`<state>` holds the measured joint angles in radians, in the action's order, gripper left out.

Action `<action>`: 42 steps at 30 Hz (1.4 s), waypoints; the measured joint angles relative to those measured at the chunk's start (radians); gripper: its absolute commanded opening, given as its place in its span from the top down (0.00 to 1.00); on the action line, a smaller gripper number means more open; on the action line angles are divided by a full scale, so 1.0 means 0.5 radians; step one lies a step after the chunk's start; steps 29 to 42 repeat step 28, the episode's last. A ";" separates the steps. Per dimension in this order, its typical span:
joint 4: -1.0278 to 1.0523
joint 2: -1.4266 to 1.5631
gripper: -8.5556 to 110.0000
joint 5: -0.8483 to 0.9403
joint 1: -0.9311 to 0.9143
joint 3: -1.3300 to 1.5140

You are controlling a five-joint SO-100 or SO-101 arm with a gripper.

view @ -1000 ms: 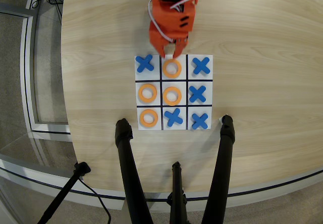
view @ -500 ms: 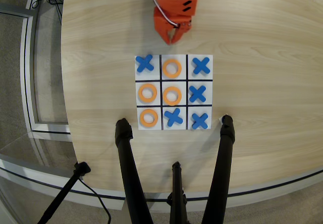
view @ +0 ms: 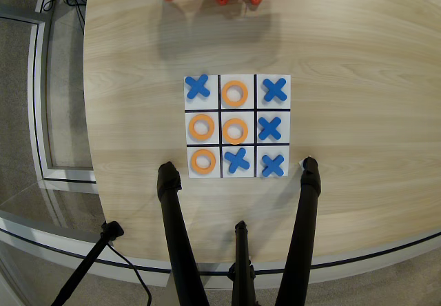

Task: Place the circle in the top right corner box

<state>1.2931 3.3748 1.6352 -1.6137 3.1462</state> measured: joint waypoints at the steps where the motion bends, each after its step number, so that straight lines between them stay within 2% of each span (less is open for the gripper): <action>1: 0.003 0.000 0.90 0.000 -0.058 0.000; 8: 0.003 0.000 0.90 0.000 -0.160 0.000; 42: 0.003 0.000 0.90 0.000 -0.144 0.000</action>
